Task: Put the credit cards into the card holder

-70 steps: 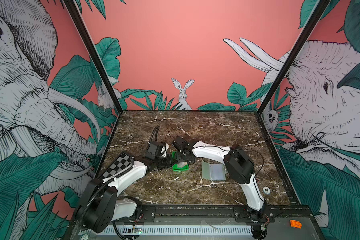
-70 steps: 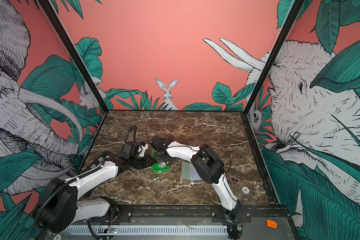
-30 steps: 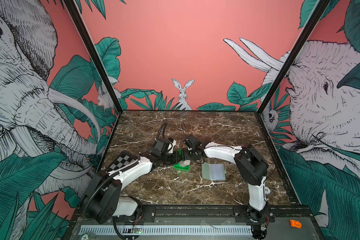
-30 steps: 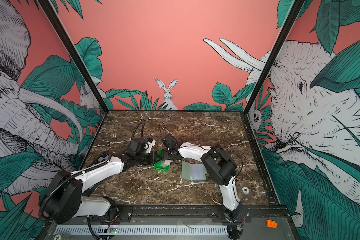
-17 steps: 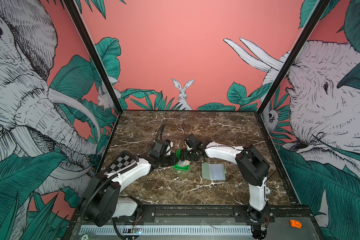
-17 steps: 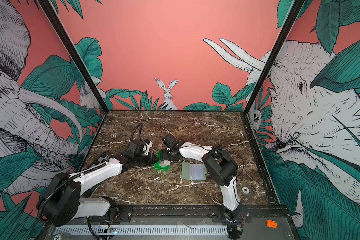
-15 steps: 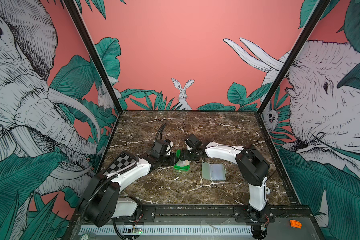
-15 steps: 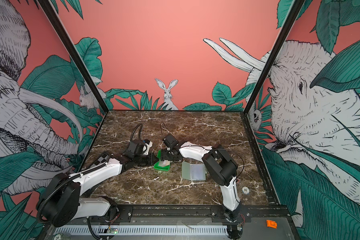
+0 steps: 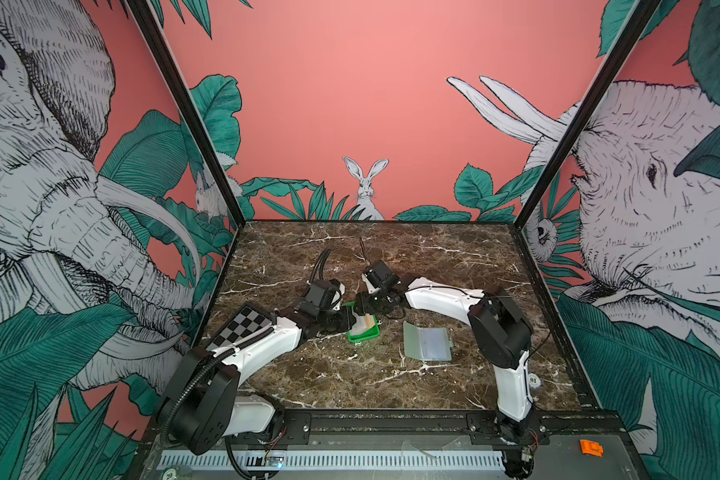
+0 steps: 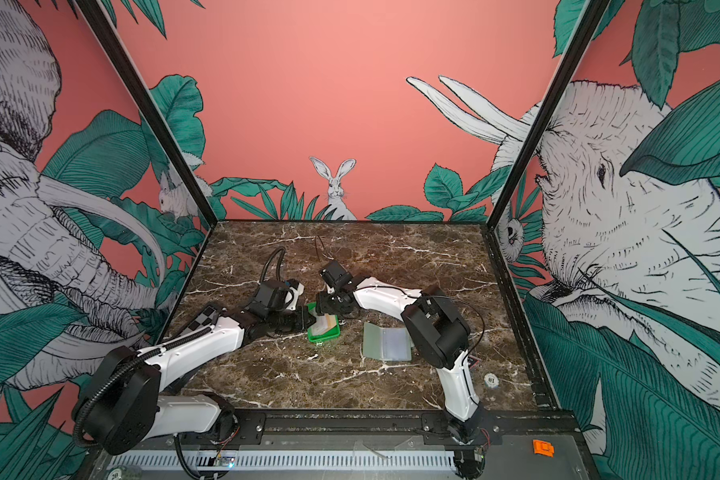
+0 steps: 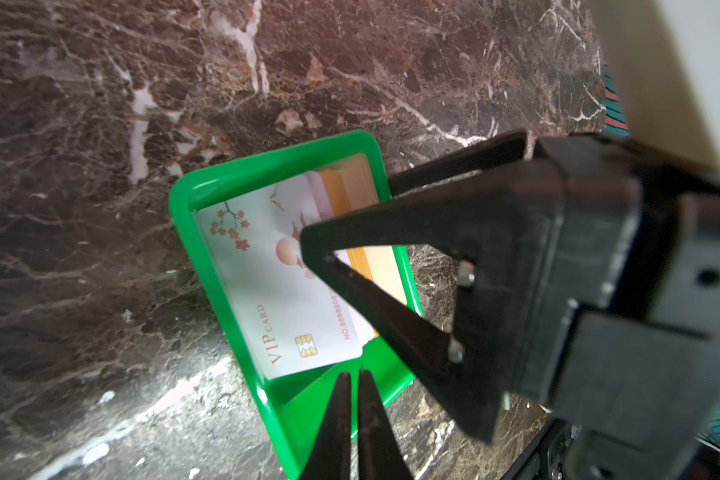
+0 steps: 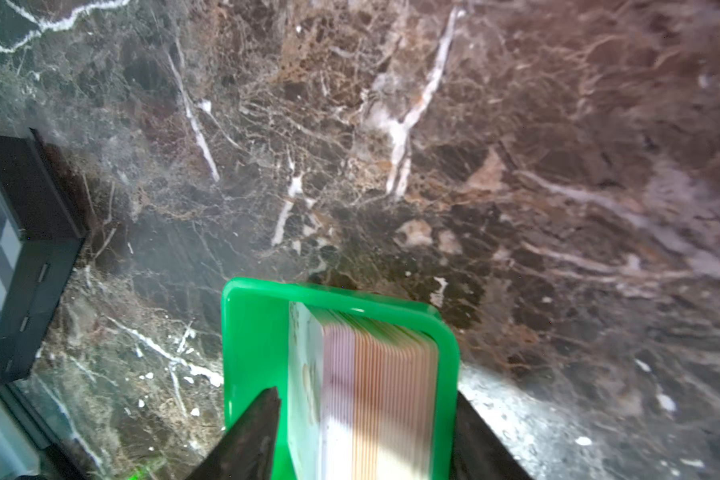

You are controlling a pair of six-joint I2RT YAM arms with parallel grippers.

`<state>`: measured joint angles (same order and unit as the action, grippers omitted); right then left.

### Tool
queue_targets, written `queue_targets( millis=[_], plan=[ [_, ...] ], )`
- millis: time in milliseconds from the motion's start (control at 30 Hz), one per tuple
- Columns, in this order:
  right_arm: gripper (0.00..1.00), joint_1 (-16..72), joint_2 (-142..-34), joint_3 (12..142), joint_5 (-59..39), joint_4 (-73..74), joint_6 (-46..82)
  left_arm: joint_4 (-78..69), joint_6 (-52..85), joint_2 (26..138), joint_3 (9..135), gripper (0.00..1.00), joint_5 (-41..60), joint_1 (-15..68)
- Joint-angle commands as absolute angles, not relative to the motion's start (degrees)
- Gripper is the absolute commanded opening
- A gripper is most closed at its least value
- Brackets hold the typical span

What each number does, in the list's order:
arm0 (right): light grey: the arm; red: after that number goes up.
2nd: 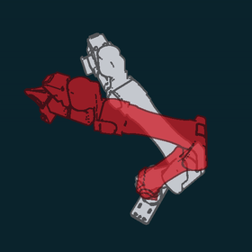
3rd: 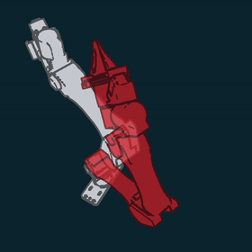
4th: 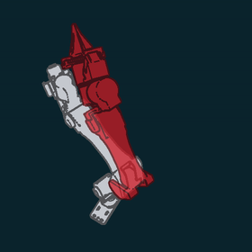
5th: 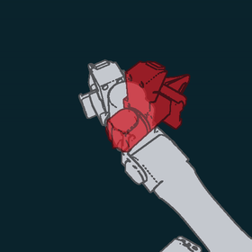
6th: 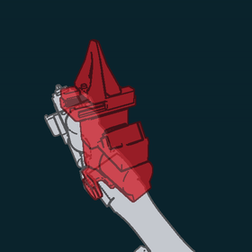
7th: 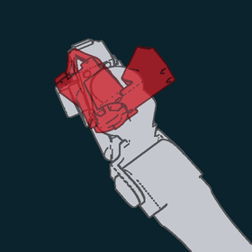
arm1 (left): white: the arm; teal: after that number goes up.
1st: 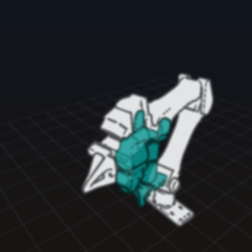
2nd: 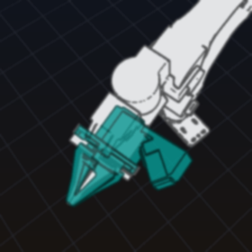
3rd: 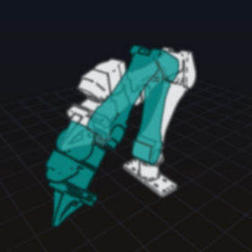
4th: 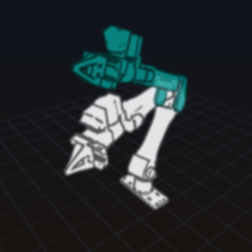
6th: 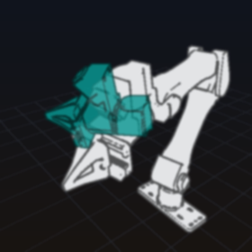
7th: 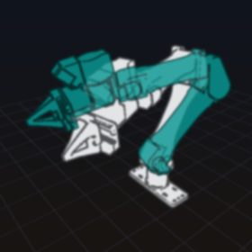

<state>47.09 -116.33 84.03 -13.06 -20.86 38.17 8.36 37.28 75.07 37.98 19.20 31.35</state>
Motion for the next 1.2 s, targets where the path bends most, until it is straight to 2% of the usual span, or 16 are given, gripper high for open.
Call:
queue_targets(
  millis=[0, 100, 300, 667, 767, 867, 1167],
  plan=[
    [0.68, 47.11, -117.82, 85.81, -14.26, -23.59, 35.53, 9.79, 38.23, 73.66, 36.52, 0.08, 17.79, 31.20],
    [0.73, 47.19, -118.31, 86.12, -14.33, -24.63, 34.84, 10.00, 38.68, 73.48, 36.30, 0.07, 17.06, 31.20],
    [0.75, 47.94, -119.82, 87.93, -13.51, -27.71, 32.85, 10.45, 38.86, 73.48, 36.47, 0.06, 16.57, 31.12],
    [0.72, 49.57, -124.32, 94.14, -9.25, -34.30, 31.03, 9.03, 39.88, 75.47, 35.57, 0.05, 16.61, 31.20],
    [0.69, 49.70, -124.72, 94.74, -8.46, -35.23, 30.77, 7.85, 40.38, 76.48, 35.09, 0.05, 16.96, 31.20],
    [0.60, 49.73, -124.72, 94.91, -7.97, -35.67, 30.54, 6.31, 40.94, 77.62, 34.89, 0.05, 17.64, 31.20],
    [0.50, 49.69, -124.25, 94.67, -8.52, -35.62, 30.06, 5.03, 41.17, 80.27, 36.16, 0.05, 18.02, 31.80]
  ],
)
